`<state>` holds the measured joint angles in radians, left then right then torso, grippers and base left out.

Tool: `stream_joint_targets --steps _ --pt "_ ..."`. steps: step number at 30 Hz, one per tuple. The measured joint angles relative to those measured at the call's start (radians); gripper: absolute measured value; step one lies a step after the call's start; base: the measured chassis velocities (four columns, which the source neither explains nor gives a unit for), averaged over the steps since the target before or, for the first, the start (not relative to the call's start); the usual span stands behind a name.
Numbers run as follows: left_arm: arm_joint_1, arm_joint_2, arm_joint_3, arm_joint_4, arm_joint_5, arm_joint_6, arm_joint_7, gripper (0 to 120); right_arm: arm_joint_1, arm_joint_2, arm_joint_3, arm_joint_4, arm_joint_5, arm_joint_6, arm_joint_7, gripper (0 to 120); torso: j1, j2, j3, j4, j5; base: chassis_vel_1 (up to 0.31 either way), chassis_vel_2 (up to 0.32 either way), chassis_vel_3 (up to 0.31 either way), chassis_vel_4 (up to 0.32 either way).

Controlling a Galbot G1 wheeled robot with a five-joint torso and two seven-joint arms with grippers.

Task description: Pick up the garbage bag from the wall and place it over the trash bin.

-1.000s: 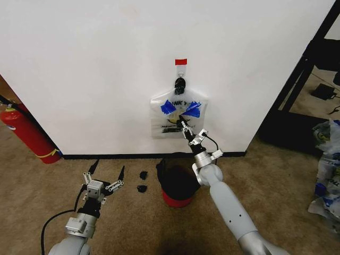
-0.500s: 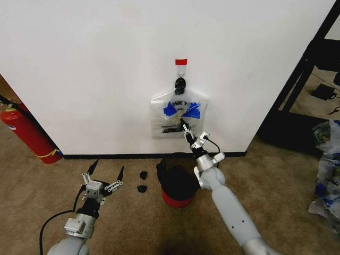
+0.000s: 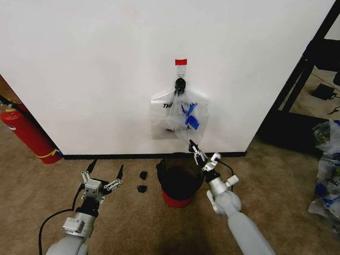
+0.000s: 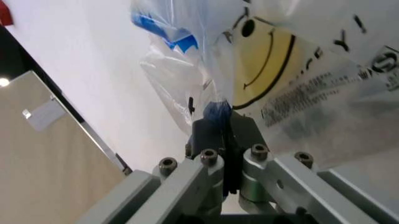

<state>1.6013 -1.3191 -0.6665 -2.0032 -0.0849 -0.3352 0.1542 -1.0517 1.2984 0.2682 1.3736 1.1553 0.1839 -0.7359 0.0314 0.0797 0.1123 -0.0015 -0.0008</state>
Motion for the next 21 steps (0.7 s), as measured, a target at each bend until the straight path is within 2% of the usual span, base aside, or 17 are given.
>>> stream_joint_targets --steps 7,21 --pt "0.002 0.004 0.001 -0.008 -0.001 0.002 0.000 100 -0.044 -0.035 0.026 0.013 -0.006 0.000 -0.019 0 0.000 0.000 0.000 0.0000 0.0000 0.000 0.000 0.000 0.000" --pt "0.014 0.006 -0.007 -0.017 -0.014 -0.003 0.000 100 -0.083 -0.048 0.049 -0.028 -0.023 -0.003 -0.066 0 0.000 0.000 0.000 0.0000 -0.0001 0.000 0.000 0.000 0.000"
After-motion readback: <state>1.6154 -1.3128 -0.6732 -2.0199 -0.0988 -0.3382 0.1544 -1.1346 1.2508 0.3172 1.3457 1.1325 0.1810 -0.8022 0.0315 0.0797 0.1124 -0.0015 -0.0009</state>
